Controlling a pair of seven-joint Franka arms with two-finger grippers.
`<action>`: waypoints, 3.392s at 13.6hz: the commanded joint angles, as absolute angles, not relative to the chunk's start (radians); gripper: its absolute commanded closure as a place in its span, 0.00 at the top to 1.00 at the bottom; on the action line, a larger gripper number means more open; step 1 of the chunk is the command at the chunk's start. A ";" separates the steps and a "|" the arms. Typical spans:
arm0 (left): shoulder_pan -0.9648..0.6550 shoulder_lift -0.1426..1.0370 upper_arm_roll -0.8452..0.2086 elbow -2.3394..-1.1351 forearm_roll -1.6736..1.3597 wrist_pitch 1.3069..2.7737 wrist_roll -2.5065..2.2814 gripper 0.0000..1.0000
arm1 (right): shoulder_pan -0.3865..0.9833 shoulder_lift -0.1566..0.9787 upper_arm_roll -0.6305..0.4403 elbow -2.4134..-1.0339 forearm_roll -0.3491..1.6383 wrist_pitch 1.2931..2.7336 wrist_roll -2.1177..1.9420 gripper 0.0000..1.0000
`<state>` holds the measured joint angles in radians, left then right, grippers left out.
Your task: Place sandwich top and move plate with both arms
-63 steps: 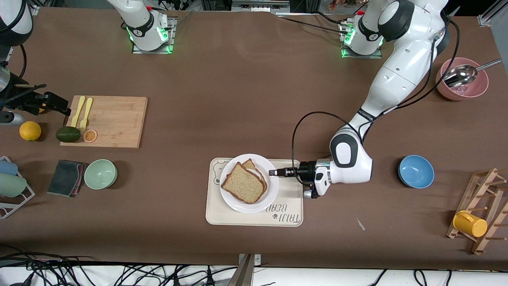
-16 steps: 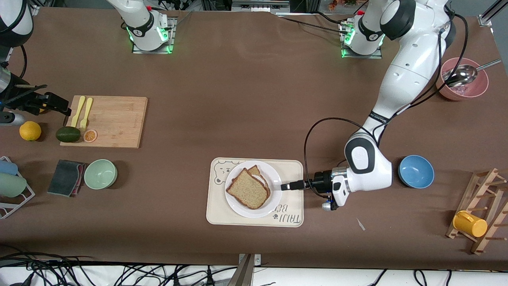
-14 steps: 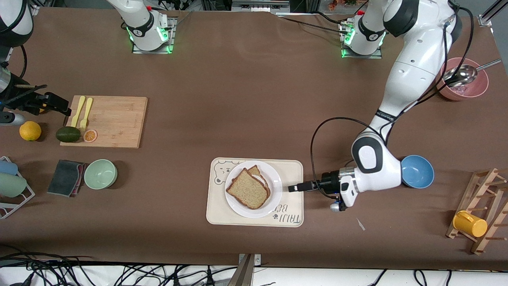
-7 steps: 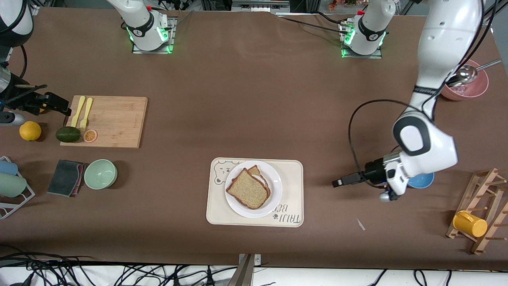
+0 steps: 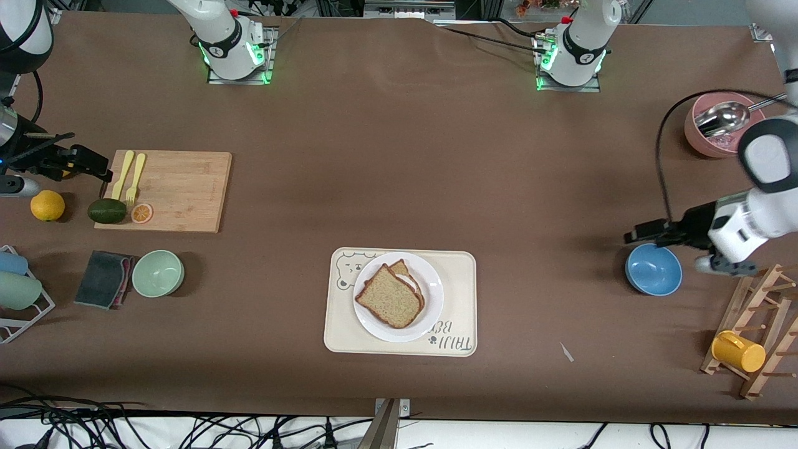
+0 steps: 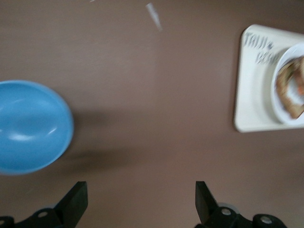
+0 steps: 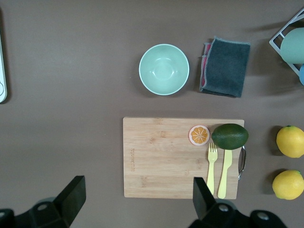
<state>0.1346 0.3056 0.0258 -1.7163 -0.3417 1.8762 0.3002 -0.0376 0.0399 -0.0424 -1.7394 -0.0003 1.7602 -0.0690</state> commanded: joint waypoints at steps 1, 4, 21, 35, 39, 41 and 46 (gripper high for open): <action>0.118 0.213 0.034 -1.694 -0.197 1.733 0.298 1.00 | -0.041 0.038 -0.038 -1.729 0.009 1.750 -0.069 1.00; 0.115 0.174 0.020 -1.592 -0.150 1.595 0.235 1.00 | -0.041 0.038 -0.037 -1.729 0.009 1.750 -0.069 1.00; -0.080 0.117 0.077 -1.293 0.078 1.351 0.084 1.00 | -0.035 0.043 -0.031 -1.727 -0.005 1.844 -0.086 1.00; -0.054 0.115 0.081 -1.333 -0.024 1.440 0.094 1.00 | -0.041 -0.055 -0.026 -1.598 0.009 1.602 -0.089 1.00; -0.054 0.095 0.081 -1.354 -0.025 1.479 0.087 1.00 | 0.009 -0.045 -0.090 -1.603 0.029 1.597 -0.080 1.00; -0.049 0.059 0.083 -1.396 -0.037 1.470 0.086 1.00 | 0.020 -0.037 -0.110 -1.600 0.031 1.608 -0.083 1.00; -0.049 -0.006 0.074 -1.502 -0.029 1.532 0.091 1.00 | 0.023 -0.041 -0.109 -1.601 0.029 1.598 -0.080 1.00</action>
